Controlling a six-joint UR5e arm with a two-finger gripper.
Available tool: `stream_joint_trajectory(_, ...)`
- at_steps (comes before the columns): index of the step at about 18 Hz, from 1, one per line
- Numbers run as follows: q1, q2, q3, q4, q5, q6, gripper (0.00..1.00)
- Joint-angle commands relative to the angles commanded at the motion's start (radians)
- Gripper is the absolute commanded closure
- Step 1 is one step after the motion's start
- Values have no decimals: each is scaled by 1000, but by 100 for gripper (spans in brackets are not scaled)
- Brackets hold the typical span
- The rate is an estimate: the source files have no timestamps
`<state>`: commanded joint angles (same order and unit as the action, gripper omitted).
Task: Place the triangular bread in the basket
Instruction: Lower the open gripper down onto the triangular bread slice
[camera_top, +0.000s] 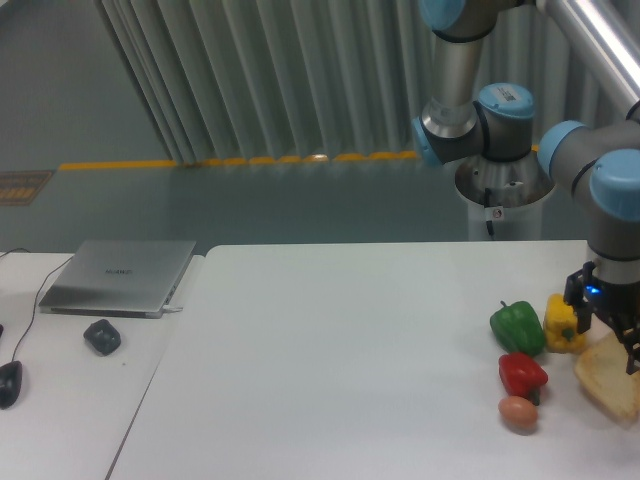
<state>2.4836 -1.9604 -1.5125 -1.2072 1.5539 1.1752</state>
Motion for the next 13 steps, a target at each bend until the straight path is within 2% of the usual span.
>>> stream_joint_trajectory(13, 1, -35, -26, 29, 6, -95, 0)
